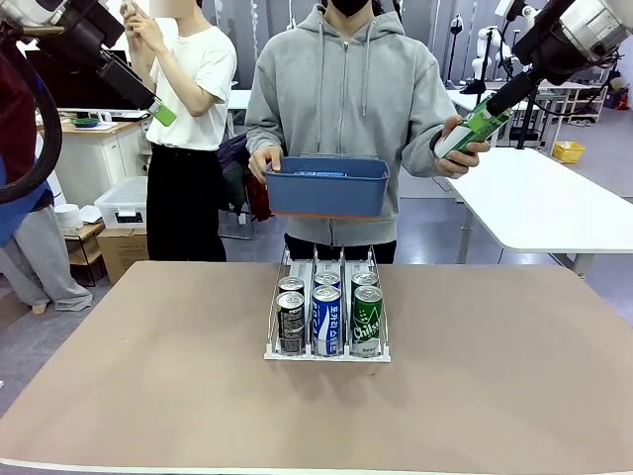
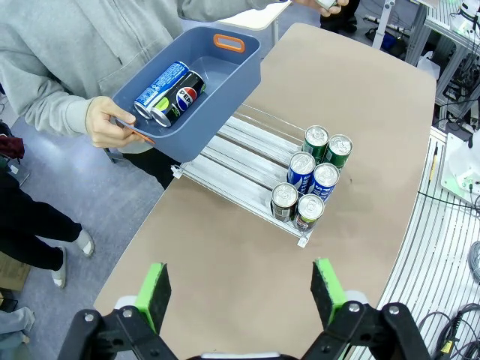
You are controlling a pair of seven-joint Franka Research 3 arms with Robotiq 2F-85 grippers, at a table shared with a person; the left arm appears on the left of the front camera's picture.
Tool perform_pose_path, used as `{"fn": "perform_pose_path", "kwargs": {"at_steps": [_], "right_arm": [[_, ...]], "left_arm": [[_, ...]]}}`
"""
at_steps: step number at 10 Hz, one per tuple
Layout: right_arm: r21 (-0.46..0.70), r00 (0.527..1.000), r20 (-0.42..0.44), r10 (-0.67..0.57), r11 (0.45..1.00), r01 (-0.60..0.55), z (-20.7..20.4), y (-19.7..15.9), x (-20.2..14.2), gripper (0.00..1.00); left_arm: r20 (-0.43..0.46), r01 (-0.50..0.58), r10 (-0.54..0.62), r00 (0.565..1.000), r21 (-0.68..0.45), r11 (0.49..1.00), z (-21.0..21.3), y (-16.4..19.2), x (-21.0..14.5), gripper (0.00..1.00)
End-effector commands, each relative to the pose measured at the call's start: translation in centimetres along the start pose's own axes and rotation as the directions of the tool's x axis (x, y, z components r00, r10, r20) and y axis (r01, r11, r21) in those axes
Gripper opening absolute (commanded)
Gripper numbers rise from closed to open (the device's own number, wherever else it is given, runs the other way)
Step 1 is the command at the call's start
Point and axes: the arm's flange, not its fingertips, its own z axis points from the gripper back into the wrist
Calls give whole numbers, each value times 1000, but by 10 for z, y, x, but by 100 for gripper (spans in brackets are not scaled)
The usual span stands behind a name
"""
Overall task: Fill the beverage cans into the dispenser.
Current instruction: Pick up the Sprite handed by the human.
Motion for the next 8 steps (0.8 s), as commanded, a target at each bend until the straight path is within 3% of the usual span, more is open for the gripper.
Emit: {"fn": "perform_pose_path", "kwargs": {"at_steps": [1, 6, 7, 8], "right_arm": [[0, 1000, 0, 0, 1000, 0, 0, 0, 0, 100], [-2, 1000, -1, 0, 1000, 0, 0, 0, 0, 100], [5, 999, -32, 7, 1000, -7, 1, 0, -2, 41], [18, 999, -36, -3, 1000, 4, 1, -1, -4, 41]], "left_arm": [[-2, -7, 7, 1000, 5, 1000, 0, 2, -1, 100], [-2, -7, 7, 1000, 5, 1000, 0, 2, -1, 100], [-2, -7, 7, 1000, 5, 1000, 0, 2, -1, 100], [-2, -7, 7, 1000, 5, 1000, 0, 2, -1, 100]]}}
